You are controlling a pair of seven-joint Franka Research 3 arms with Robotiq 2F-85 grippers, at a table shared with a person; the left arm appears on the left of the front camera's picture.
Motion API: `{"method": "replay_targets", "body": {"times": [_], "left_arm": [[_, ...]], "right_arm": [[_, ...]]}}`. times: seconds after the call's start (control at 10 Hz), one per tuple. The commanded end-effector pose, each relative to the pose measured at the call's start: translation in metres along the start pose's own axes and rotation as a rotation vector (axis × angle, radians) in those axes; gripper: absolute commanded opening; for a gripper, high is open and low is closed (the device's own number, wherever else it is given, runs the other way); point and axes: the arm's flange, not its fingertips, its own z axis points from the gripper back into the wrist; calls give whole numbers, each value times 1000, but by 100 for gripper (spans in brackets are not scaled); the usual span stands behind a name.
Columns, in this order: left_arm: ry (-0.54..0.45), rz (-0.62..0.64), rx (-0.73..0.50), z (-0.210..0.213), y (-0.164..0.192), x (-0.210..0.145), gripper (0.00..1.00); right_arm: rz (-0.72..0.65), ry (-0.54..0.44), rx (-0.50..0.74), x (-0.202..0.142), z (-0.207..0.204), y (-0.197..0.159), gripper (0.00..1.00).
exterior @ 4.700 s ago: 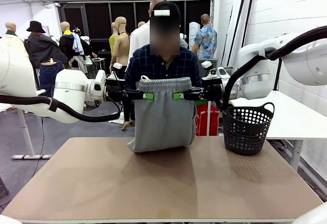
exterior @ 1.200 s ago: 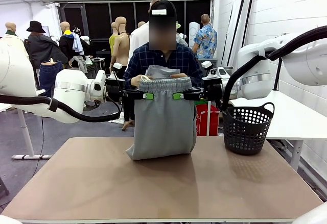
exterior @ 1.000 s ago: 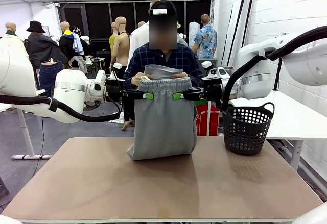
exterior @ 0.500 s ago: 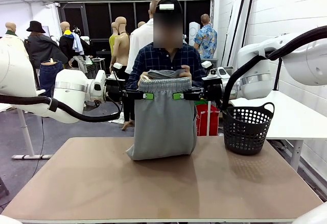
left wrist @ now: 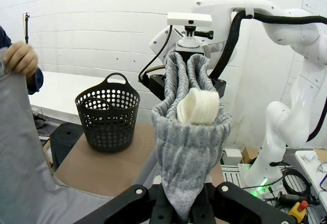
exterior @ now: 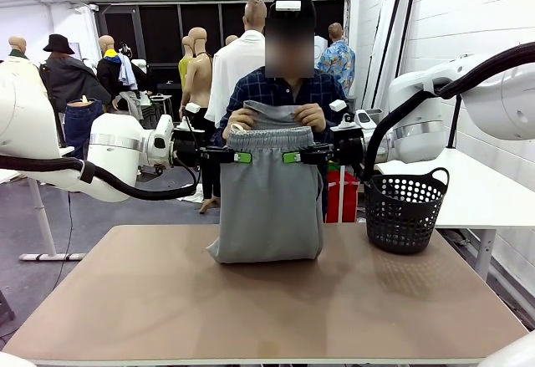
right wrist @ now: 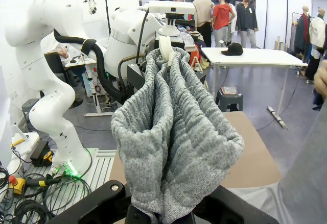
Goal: Fold the training pants.
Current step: Release the ends of the Training pants and then grab the overlapped ends.
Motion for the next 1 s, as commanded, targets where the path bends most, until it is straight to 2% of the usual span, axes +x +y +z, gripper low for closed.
{"method": "replay_targets", "body": {"times": [0.0, 0.9], "left_arm": [[1, -12, 10, 0, -1, 3, 0], [1, -12, 10, 0, -1, 3, 0]], "right_arm": [[2, -6, 9, 1, 0, 1, 0], [2, -6, 9, 1, 0, 1, 0]]}}
